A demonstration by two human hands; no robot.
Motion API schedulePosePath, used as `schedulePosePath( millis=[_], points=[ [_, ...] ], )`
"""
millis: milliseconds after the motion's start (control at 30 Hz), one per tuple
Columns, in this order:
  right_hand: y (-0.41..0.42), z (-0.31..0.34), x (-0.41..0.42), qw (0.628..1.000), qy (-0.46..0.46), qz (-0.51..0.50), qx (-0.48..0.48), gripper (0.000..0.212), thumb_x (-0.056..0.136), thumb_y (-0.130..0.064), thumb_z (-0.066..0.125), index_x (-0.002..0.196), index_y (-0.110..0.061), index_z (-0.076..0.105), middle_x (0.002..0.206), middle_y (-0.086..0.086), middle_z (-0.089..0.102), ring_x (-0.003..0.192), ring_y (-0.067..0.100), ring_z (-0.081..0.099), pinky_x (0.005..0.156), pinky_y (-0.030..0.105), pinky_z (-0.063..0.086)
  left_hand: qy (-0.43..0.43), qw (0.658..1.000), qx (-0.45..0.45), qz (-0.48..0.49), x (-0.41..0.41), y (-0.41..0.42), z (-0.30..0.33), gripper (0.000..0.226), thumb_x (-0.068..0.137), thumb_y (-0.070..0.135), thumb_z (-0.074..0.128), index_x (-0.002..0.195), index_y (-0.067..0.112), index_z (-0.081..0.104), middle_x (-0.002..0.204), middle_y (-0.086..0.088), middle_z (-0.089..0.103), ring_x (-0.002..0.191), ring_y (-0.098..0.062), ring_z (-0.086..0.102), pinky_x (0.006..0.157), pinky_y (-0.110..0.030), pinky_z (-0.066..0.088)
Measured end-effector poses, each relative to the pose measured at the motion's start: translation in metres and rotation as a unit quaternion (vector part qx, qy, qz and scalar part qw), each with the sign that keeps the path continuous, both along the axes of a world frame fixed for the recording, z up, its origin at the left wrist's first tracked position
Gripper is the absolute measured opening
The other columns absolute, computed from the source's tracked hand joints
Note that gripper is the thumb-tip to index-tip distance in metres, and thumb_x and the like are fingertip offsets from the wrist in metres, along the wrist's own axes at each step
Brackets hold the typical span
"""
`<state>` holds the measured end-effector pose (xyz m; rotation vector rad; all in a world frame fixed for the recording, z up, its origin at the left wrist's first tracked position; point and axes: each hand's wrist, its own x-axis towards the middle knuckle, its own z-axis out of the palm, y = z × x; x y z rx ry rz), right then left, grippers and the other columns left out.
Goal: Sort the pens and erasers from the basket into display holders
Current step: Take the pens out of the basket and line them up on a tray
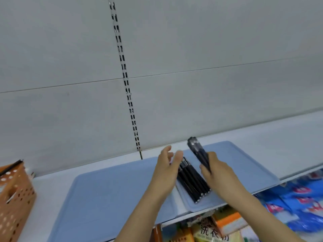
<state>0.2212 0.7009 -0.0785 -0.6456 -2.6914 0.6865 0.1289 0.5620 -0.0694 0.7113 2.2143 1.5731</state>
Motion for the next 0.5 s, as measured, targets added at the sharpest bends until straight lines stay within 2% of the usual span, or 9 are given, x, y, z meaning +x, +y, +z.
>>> schedulePosePath(
  millis=[67, 133, 200, 300, 400, 433, 500],
  points=[
    [0.022, -0.009, -0.007, 0.996, -0.075, -0.036, 0.027, 0.018, 0.101, -0.031, 0.040, 0.101, -0.014, 0.037, 0.073, -0.003, 0.049, 0.063, 0.018, 0.051, 0.049, 0.029, 0.034, 0.167, 0.973, -0.152, -0.055, -0.004, -0.004, -0.023, 0.067, 0.094, 0.062, 0.039, 0.152, 0.033, 0.019, 0.155, 0.010, 0.027, 0.141, -0.010, 0.026, 0.116, -0.036, 0.021],
    [0.028, -0.016, -0.015, 0.991, -0.112, -0.042, 0.054, 0.020, 0.101, -0.034, 0.040, 0.097, -0.014, 0.035, 0.077, -0.002, 0.049, 0.069, 0.022, 0.052, 0.054, 0.032, 0.037, 0.256, 0.927, -0.256, -0.100, -0.005, -0.003, -0.039, 0.072, 0.095, 0.063, 0.036, 0.154, 0.031, 0.011, 0.160, 0.010, 0.015, 0.147, -0.012, 0.012, 0.121, -0.043, 0.005],
    [0.025, -0.019, -0.022, 0.989, -0.128, -0.042, 0.068, 0.027, 0.101, -0.041, 0.041, 0.096, -0.015, 0.036, 0.082, -0.001, 0.049, 0.073, 0.023, 0.051, 0.058, 0.032, 0.039, 0.274, 0.907, -0.301, -0.108, -0.003, -0.002, -0.042, 0.074, 0.096, 0.060, 0.034, 0.156, 0.026, 0.007, 0.162, 0.009, 0.004, 0.149, -0.011, 0.002, 0.121, -0.041, -0.004],
    [0.016, -0.019, -0.025, 0.987, -0.130, -0.055, 0.082, 0.040, 0.099, -0.054, 0.034, 0.100, -0.014, 0.041, 0.097, 0.004, 0.053, 0.085, 0.028, 0.057, 0.062, 0.033, 0.039, 0.279, 0.908, -0.294, -0.108, -0.001, -0.001, -0.038, 0.074, 0.098, 0.057, 0.036, 0.156, 0.022, 0.006, 0.163, 0.007, 0.000, 0.148, -0.013, 0.004, 0.119, -0.030, 0.002],
    [0.007, -0.025, -0.023, 0.977, -0.141, -0.079, 0.139, 0.047, 0.102, -0.050, 0.025, 0.113, -0.010, 0.048, 0.112, 0.008, 0.051, 0.098, 0.027, 0.056, 0.065, 0.031, 0.037, 0.273, 0.906, -0.302, -0.120, -0.002, -0.001, -0.037, 0.075, 0.098, 0.056, 0.035, 0.156, 0.021, 0.002, 0.163, 0.006, -0.007, 0.149, -0.011, -0.005, 0.117, -0.026, -0.002],
    [0.006, -0.029, -0.023, 0.974, -0.115, -0.084, 0.174, 0.043, 0.102, -0.046, 0.034, 0.110, -0.008, 0.051, 0.110, 0.009, 0.052, 0.098, 0.028, 0.055, 0.064, 0.030, 0.036, 0.274, 0.904, -0.304, -0.123, -0.003, -0.001, -0.037, 0.075, 0.098, 0.057, 0.035, 0.156, 0.021, 0.001, 0.163, 0.006, -0.007, 0.149, -0.011, -0.006, 0.117, -0.026, -0.004],
    [0.002, -0.030, -0.020, 0.966, -0.087, -0.071, 0.233, 0.035, 0.092, -0.038, 0.062, 0.093, -0.003, 0.060, 0.093, 0.013, 0.057, 0.084, 0.031, 0.058, 0.057, 0.034, 0.035, 0.272, 0.903, -0.307, -0.126, -0.005, 0.000, -0.037, 0.075, 0.098, 0.057, 0.034, 0.156, 0.022, 0.001, 0.163, 0.006, -0.008, 0.149, -0.011, -0.007, 0.117, -0.027, -0.005]
  ],
)
